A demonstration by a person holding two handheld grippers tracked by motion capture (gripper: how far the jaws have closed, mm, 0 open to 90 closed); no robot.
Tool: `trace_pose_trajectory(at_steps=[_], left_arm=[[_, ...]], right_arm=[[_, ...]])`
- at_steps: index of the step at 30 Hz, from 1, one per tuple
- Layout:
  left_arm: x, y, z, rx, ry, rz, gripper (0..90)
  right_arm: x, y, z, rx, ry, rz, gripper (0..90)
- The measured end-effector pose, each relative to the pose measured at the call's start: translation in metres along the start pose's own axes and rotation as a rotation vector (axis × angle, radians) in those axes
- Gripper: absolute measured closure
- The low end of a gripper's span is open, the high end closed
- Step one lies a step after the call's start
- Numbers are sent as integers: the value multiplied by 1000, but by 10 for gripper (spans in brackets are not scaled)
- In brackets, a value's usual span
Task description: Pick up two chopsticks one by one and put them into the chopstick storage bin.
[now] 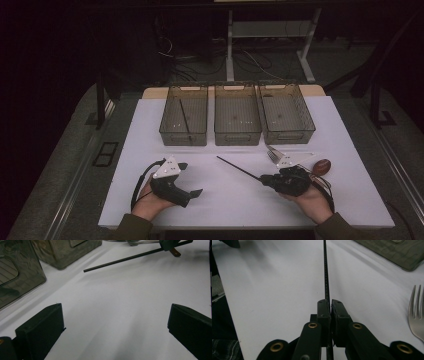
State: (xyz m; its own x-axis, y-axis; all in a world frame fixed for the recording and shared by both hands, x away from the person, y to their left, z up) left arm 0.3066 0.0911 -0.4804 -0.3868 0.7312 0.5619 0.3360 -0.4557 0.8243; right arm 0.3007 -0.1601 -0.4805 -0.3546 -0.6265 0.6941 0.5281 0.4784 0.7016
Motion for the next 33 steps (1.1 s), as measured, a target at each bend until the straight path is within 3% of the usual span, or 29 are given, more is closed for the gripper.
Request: trace_pose_trajectory(at_steps=[9,18,33], left_arm=[[-1,0,0,3,2,-2,0],[-1,1,1,10,2,-10,0],[-1,0,2,-1,2,-2,0]], right_arm=[[12,17,-2,-3,7,-65,850],[18,45,-9,4,-18,-117,850],[-2,88,-22,-3,-49,-144,850]])
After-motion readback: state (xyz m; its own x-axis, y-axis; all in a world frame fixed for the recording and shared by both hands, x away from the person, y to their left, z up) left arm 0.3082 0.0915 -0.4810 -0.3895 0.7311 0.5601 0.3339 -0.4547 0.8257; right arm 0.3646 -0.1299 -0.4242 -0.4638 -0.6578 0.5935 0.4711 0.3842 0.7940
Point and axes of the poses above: each handheld gripper's, and its own axes: x roughly backward along the jaws, y roughly out of its top, z roughly to its left, the point moved 9 cm from there along -x, roughly forward along the jaws, and after that the axes turned 1 degree about z, right-handed, at the moved point
